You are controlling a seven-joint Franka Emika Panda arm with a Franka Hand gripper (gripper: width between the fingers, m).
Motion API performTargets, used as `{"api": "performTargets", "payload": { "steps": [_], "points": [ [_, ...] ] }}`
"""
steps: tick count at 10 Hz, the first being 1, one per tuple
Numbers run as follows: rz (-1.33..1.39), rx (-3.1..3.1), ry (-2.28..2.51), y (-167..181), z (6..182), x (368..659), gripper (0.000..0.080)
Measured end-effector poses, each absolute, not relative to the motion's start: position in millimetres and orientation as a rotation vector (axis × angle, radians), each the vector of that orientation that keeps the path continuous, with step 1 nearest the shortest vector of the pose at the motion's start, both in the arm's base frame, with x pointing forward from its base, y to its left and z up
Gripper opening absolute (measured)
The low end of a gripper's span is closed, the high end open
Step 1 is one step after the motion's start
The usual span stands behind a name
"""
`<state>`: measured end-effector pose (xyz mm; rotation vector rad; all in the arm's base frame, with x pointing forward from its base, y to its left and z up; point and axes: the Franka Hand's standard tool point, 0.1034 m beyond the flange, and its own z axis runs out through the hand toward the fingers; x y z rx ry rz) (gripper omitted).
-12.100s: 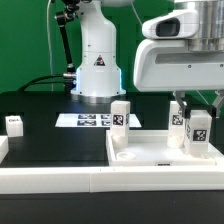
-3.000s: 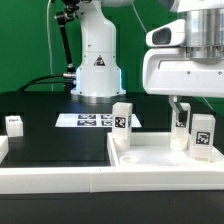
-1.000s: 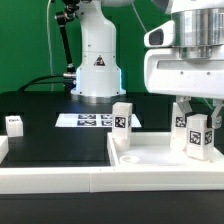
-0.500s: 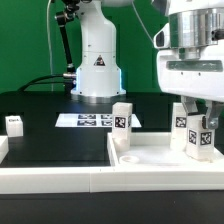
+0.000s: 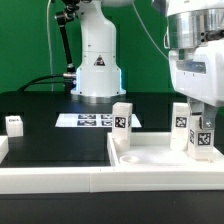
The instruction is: Assemble square table
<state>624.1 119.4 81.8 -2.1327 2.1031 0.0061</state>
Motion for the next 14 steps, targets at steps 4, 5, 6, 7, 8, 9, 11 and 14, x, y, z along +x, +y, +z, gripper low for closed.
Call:
{"api": "performTargets", "payload": {
  "steps": [4, 5, 6, 7, 8, 9, 11, 14],
  "points": [
    [0.012, -2.46, 1.771, 124.2, 84.8, 627.3, 0.0643],
    [-0.007, -2.481, 1.721, 125.0, 85.0, 628.6, 0.0643],
    [-0.033, -2.538, 1.631, 123.9, 83.3, 627.7, 0.0648],
    [-0.037, -2.587, 1.555, 123.4, 83.0, 627.8, 0.0648],
    [-0.041, -2.616, 1.507, 123.3, 83.0, 627.8, 0.0648],
    [-0.05, -2.688, 1.378, 122.9, 82.8, 627.8, 0.0648],
    [-0.079, -2.837, 1.13, 121.4, 82.1, 627.4, 0.0648],
    [-0.101, -2.965, 0.813, 120.5, 81.2, 627.2, 0.0648]
  ]
}}
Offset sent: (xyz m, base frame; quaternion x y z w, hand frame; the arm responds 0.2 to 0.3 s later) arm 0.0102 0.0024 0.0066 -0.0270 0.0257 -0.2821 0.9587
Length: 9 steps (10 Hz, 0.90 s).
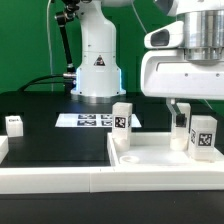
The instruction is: Assemble square table
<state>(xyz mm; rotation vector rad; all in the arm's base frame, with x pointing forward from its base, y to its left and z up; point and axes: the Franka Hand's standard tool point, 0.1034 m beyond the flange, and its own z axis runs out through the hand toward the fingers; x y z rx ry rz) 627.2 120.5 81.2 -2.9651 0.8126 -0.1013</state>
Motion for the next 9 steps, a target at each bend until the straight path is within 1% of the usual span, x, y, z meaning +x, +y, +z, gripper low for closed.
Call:
{"api": "performTargets", "payload": {
  "steps": [7, 8, 9],
  "points": [
    [-0.122, -3.094, 0.229, 118.7, 81.2, 627.4, 0.0648],
    [-0.123, -3.096, 0.208, 118.2, 81.3, 627.5, 0.0628],
    [-0.123, -3.097, 0.203, 118.1, 81.3, 627.5, 0.0487]
  ]
}}
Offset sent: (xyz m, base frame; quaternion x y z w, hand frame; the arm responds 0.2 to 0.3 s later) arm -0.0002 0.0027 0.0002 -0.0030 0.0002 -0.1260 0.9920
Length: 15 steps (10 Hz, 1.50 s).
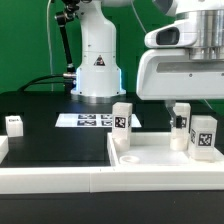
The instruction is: Assemble square table
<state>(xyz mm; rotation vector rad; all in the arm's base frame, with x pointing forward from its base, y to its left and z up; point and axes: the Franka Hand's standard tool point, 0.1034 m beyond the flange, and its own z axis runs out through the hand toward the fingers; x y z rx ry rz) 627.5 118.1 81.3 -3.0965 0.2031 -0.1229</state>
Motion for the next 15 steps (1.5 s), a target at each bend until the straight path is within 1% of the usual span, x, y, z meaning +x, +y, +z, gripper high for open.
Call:
{"api": "performTargets", "payload": {
  "steps": [1, 2, 4, 9, 15],
  "points": [
    [-0.122, -3.094, 0.227, 118.2, 81.3, 627.5, 0.0487],
    [-0.122, -3.09, 0.259, 118.2, 81.3, 627.5, 0.0297],
    [-0.121, -3.085, 0.299, 118.3, 81.2, 627.5, 0.0288],
    [-0.106, -2.965, 0.853, 117.7, 80.9, 627.3, 0.0289],
    [-0.066, -2.523, 1.667, 119.6, 79.5, 624.1, 0.029]
  ]
}}
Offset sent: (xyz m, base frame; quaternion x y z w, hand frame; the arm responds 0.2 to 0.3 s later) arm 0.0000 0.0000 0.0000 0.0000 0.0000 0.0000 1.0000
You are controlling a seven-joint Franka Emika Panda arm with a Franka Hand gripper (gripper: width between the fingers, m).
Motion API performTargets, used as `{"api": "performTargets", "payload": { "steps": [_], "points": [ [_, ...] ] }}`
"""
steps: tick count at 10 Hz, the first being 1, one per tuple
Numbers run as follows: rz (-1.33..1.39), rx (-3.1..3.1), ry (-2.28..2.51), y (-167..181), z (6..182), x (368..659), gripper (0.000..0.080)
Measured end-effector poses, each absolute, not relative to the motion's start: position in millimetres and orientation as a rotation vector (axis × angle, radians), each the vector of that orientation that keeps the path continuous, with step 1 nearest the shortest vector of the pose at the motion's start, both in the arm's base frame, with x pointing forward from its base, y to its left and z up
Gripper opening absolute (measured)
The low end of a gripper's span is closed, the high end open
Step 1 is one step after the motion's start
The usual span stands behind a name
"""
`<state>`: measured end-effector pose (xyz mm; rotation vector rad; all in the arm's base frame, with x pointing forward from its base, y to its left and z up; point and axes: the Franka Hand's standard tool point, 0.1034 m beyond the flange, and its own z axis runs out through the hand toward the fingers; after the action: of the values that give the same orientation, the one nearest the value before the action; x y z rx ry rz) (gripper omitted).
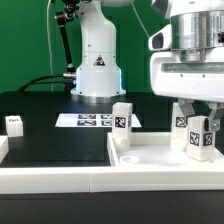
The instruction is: Assemble square table
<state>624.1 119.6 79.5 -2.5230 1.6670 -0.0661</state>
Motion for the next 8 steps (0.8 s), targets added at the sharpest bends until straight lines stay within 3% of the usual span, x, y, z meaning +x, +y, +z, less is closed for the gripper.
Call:
{"api": "performTargets", "payload": {
  "steps": [8],
  "points": [
    [0.007, -1.992, 2.232, 122.1, 78.9, 624.9, 0.029]
  ]
}}
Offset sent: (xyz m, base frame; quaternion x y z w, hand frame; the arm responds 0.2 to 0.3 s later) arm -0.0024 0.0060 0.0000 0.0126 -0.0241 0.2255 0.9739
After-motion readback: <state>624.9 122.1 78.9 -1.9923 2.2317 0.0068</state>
